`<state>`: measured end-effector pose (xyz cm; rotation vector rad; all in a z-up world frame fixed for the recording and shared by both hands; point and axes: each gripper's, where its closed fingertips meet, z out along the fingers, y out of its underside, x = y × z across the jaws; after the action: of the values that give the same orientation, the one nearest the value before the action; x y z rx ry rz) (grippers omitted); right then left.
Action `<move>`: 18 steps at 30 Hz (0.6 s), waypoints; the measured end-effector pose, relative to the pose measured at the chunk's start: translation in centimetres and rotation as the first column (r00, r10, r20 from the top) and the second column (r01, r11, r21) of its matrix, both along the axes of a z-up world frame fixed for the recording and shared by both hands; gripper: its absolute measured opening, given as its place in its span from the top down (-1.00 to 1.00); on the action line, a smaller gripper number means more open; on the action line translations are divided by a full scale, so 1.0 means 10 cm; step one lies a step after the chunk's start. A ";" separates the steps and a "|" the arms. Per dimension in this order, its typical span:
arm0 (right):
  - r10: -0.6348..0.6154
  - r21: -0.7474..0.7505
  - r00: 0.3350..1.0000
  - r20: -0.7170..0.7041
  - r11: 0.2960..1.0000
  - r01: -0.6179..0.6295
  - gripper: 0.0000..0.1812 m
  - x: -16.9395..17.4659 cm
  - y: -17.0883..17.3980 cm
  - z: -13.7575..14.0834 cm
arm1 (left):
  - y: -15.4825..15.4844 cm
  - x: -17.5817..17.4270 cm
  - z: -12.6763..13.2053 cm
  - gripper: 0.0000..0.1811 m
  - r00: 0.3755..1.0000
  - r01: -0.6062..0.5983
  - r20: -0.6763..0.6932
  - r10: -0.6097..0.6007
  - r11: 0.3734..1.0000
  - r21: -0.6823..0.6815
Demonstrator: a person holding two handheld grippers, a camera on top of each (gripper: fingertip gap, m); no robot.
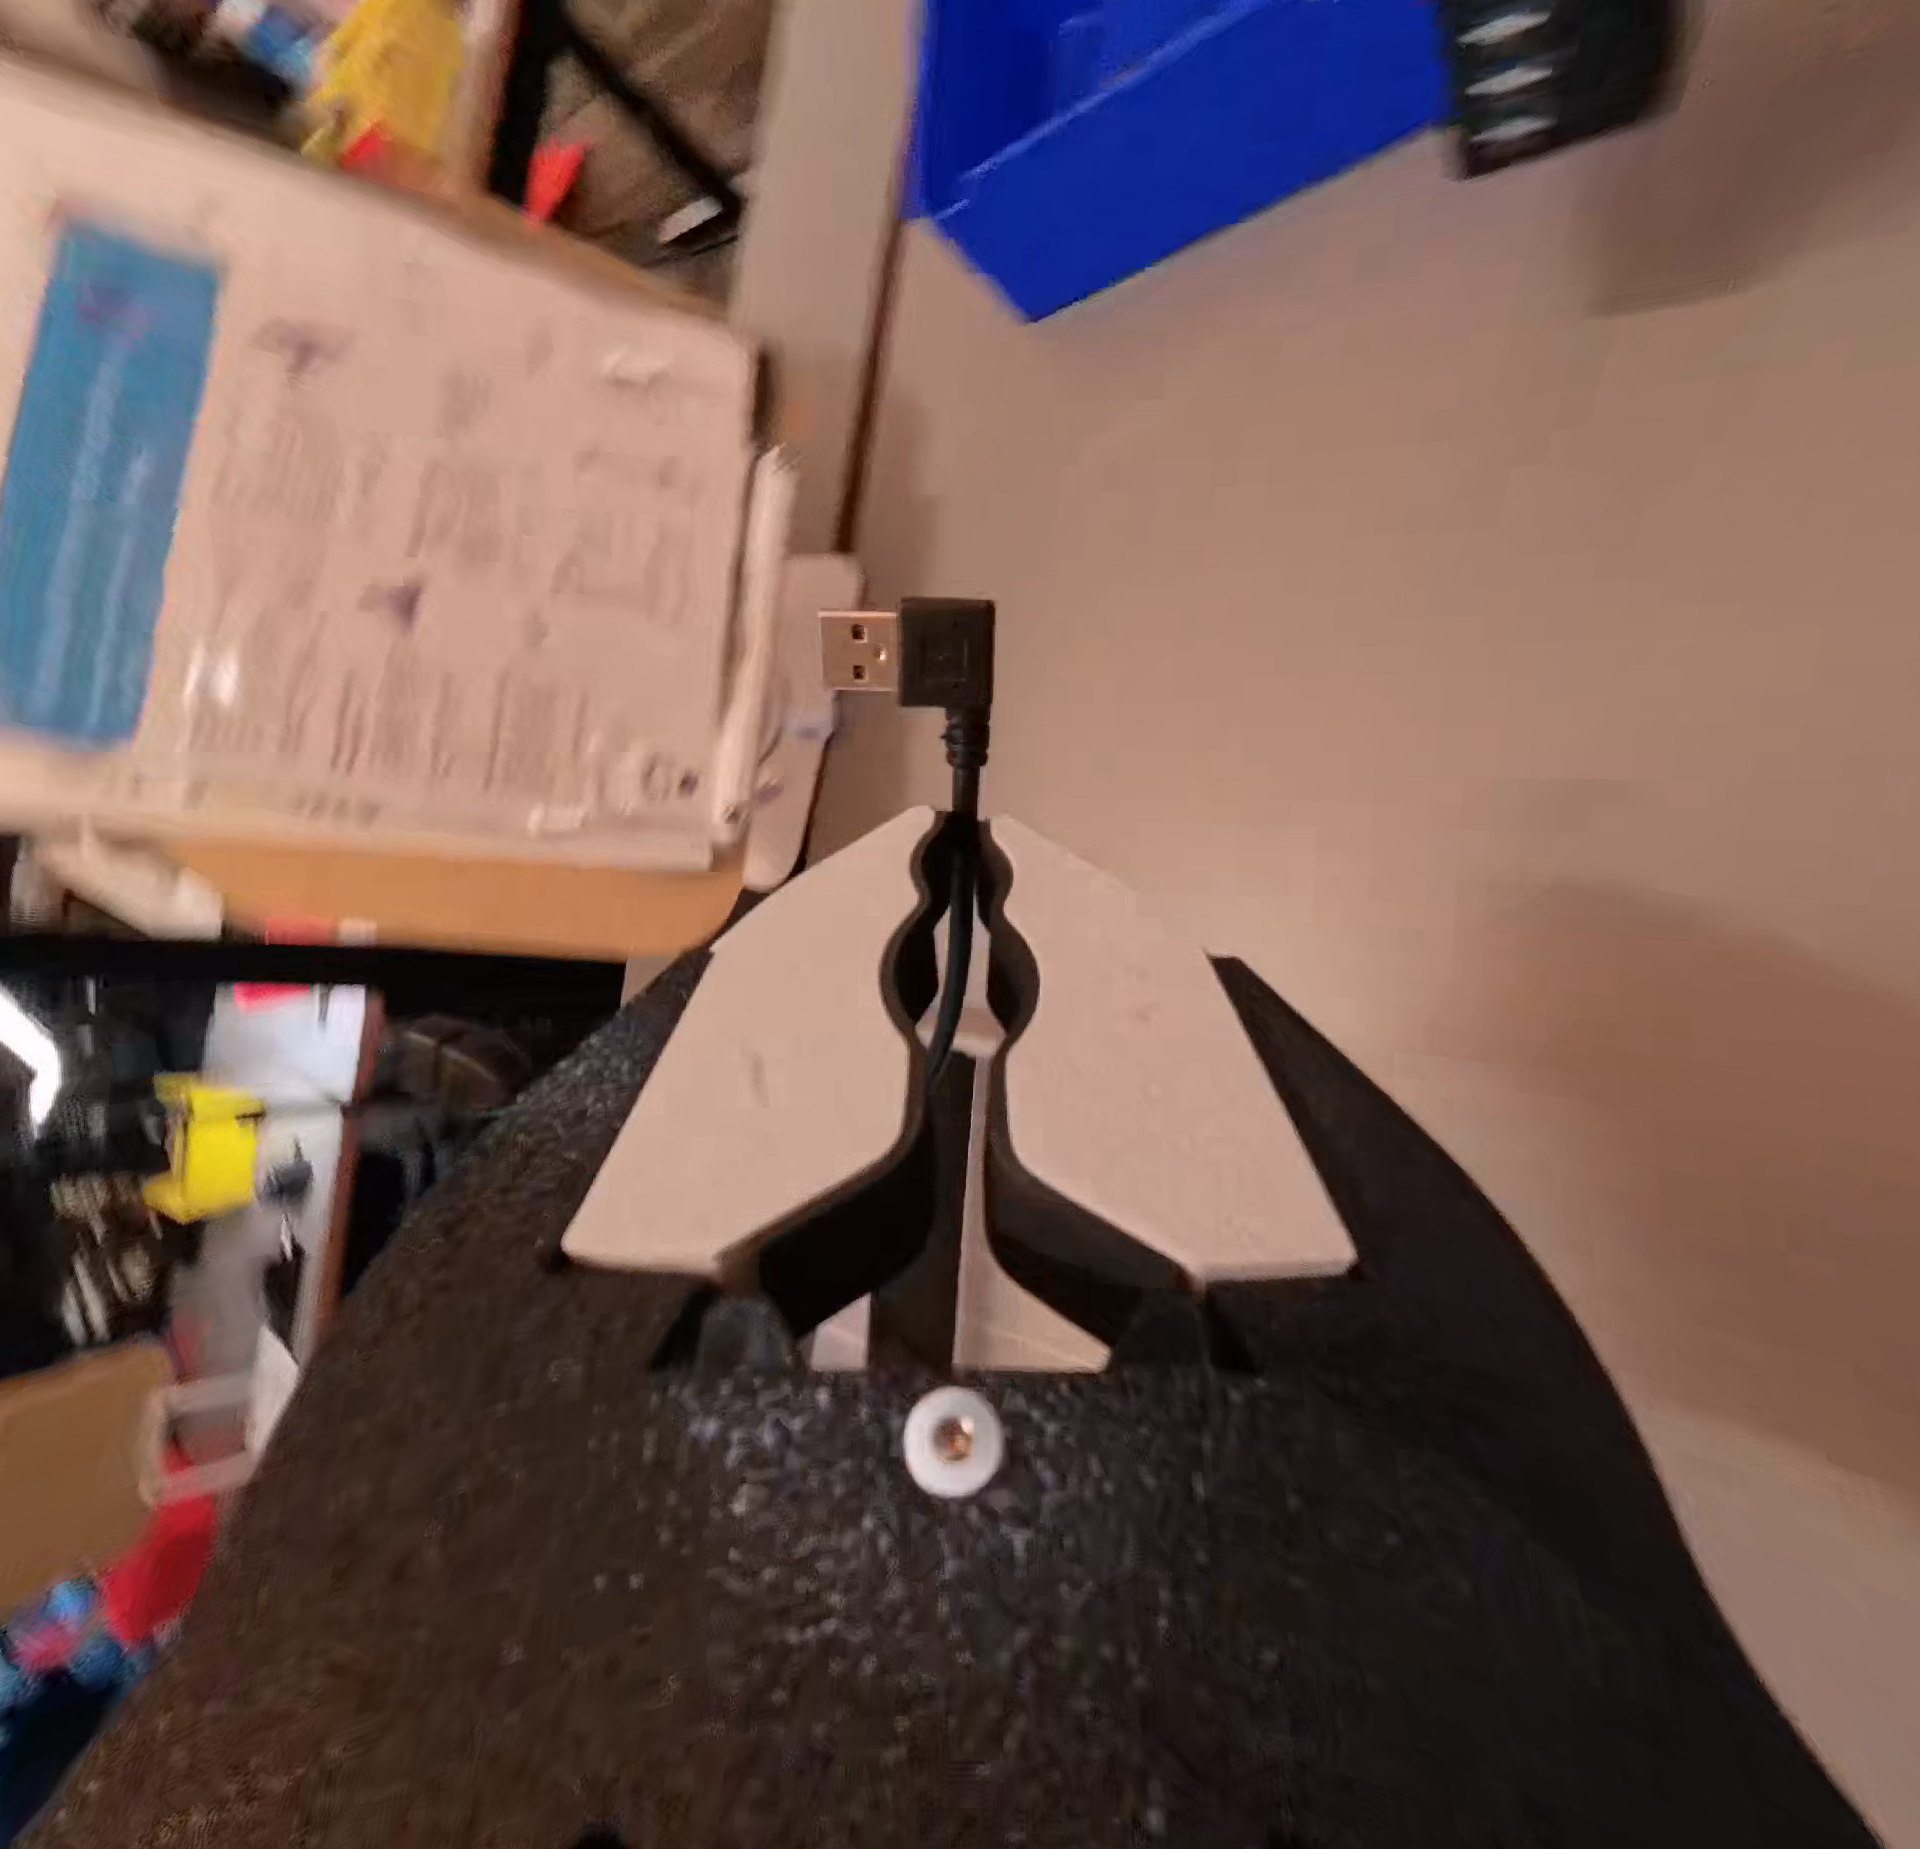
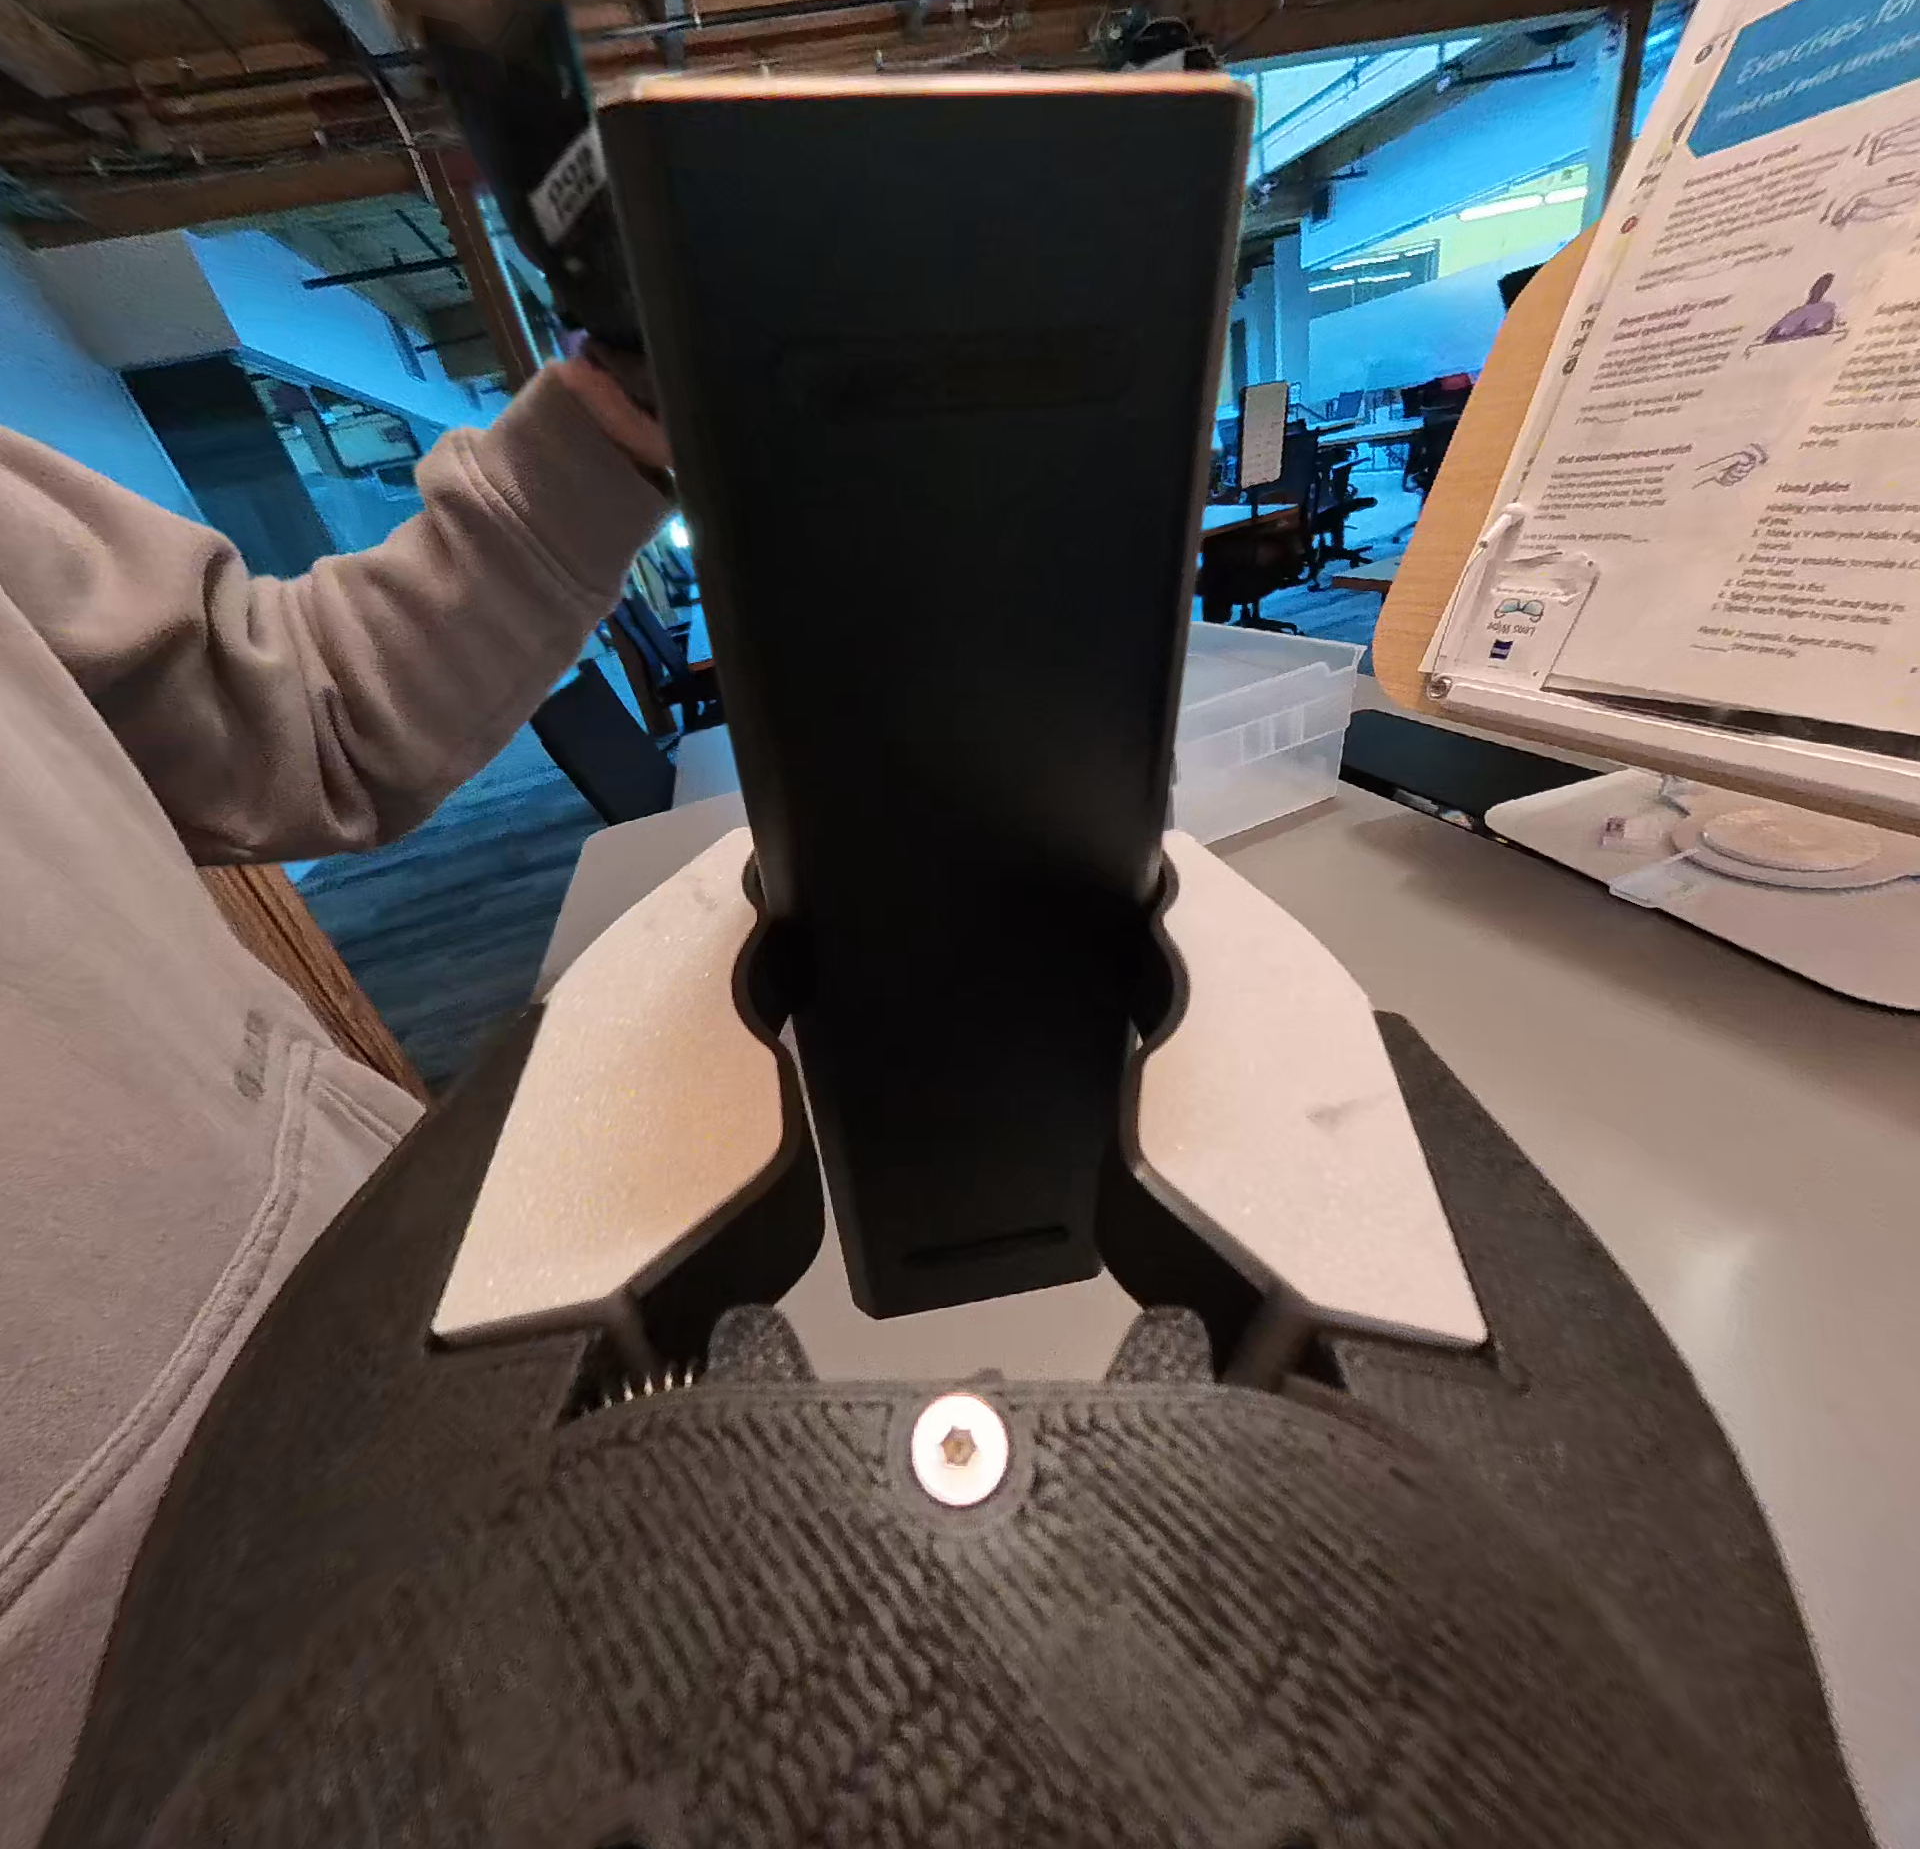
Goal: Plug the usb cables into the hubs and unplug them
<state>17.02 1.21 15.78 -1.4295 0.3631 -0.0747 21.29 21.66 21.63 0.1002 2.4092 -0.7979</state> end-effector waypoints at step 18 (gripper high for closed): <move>0.059 0.035 0.998 -0.016 0.998 -0.058 0.27 -0.22 -0.12 -0.13 | -1.17 -0.35 -2.11 0.97 0.852 0.340 0.281 -0.441 0.876 0.343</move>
<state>14.82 0.02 14.52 -1.4060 0.3350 -0.0085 17.80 9.99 0.56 0.8116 2.1596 -0.5405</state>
